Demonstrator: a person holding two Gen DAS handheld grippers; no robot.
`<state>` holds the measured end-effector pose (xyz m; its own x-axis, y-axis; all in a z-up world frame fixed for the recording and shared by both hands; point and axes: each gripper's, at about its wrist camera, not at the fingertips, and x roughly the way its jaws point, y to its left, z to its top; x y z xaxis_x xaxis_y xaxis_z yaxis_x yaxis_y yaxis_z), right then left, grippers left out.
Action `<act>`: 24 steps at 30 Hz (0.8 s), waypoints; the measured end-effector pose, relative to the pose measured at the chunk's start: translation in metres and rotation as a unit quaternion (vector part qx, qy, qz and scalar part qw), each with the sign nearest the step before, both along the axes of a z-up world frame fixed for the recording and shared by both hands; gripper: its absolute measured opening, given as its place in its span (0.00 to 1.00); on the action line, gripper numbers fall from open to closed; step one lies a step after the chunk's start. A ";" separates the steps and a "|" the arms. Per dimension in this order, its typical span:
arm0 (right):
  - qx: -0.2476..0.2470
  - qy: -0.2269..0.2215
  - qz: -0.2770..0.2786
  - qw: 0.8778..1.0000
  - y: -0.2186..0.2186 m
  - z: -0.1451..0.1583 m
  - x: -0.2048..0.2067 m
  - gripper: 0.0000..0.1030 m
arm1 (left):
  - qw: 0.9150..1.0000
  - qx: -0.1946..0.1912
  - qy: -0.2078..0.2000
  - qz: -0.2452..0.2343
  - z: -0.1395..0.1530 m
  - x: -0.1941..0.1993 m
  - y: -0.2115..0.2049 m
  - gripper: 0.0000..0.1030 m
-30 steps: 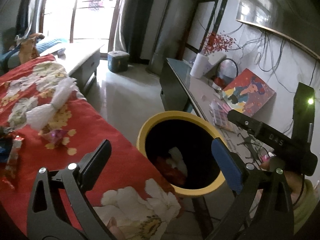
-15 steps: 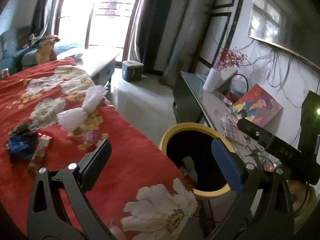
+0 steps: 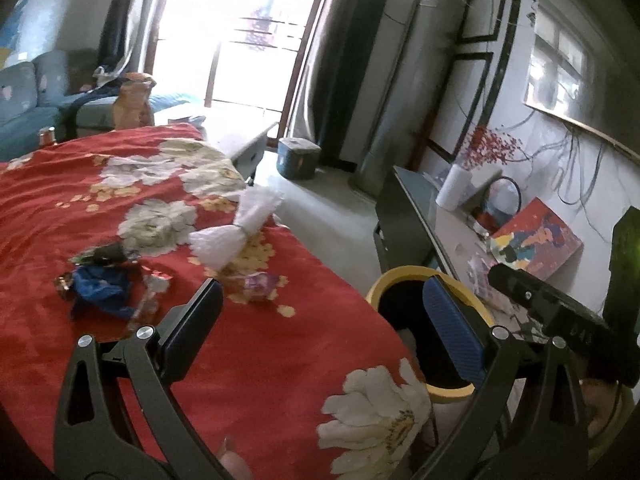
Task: Collect trash
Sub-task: 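Move both open tools back over the remaining trash on the bedspread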
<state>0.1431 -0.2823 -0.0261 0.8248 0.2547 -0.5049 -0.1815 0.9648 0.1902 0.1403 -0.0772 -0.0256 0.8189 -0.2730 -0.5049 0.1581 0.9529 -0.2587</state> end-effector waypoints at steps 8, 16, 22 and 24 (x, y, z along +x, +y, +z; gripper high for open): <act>-0.011 0.003 0.034 0.999 0.032 0.000 0.000 0.84 | 1.000 -0.004 -0.005 0.029 0.002 -0.005 0.026 0.89; -0.019 0.007 0.069 0.997 0.062 0.000 0.000 0.84 | 0.998 -0.013 -0.005 0.060 0.003 -0.011 0.055 0.89; -0.025 0.007 0.092 0.995 0.082 0.002 0.004 0.84 | 0.996 -0.026 -0.005 0.089 0.003 -0.015 0.082 0.89; -0.027 0.008 0.099 0.995 0.089 0.002 0.006 0.84 | 0.995 -0.029 -0.005 0.098 0.002 -0.016 0.090 0.89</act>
